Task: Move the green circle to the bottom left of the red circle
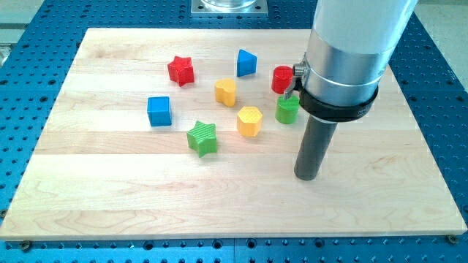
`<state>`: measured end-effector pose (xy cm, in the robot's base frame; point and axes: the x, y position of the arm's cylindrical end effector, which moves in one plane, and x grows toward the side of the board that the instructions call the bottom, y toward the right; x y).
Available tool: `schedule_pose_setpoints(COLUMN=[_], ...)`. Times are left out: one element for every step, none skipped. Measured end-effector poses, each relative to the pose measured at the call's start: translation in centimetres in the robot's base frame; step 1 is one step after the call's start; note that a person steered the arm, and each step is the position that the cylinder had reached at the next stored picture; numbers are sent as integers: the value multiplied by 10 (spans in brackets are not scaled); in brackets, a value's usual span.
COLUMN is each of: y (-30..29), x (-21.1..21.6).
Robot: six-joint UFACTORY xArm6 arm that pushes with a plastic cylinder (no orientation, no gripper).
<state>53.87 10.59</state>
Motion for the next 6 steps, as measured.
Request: schedule_pose_setpoints(y=[0,0,0,0,-1,-1], x=[0,1,1,1,1,1])
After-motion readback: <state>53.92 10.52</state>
